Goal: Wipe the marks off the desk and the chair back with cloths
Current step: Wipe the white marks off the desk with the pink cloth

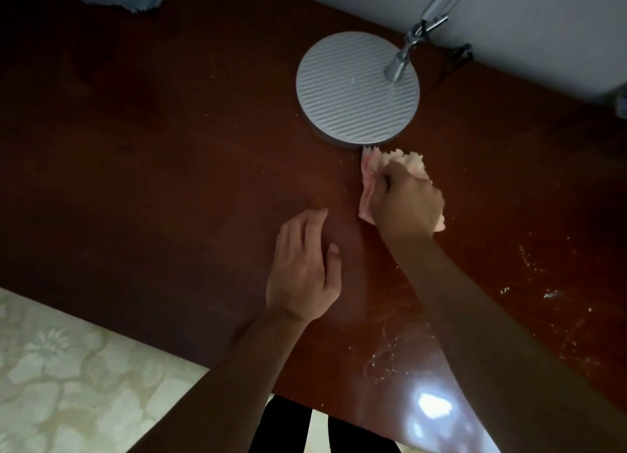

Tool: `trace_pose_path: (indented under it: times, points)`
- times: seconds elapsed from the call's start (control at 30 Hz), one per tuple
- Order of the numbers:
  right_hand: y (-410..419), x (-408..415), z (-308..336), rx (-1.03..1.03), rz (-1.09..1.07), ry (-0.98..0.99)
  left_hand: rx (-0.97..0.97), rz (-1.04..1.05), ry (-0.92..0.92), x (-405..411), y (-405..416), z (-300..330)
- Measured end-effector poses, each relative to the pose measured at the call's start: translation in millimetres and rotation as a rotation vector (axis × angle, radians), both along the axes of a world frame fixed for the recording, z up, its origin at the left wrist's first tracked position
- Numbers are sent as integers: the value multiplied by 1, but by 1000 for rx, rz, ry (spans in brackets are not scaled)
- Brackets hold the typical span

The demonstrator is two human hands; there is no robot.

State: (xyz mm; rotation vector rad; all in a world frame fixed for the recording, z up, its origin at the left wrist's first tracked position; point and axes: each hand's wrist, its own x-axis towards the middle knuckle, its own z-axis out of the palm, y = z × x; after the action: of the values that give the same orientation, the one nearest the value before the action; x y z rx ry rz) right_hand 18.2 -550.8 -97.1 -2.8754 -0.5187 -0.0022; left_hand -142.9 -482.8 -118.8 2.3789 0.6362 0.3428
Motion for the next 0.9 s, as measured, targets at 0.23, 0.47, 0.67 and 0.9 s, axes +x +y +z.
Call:
trace_pose_path:
  times: [0.23,0.47,0.67,0.9]
  points:
    - [9,-18,10,90,175,19,41,-14,25,3,3,-2]
    - [-42,68,21,1,0,45,69,-18,35,2,-1,-4]
    - [-7,80,14,-57,82,35,76,-20,50,2,1,-6]
    - [-46,-13,-19,134,515,-180,109,-36,57,1,0,-5]
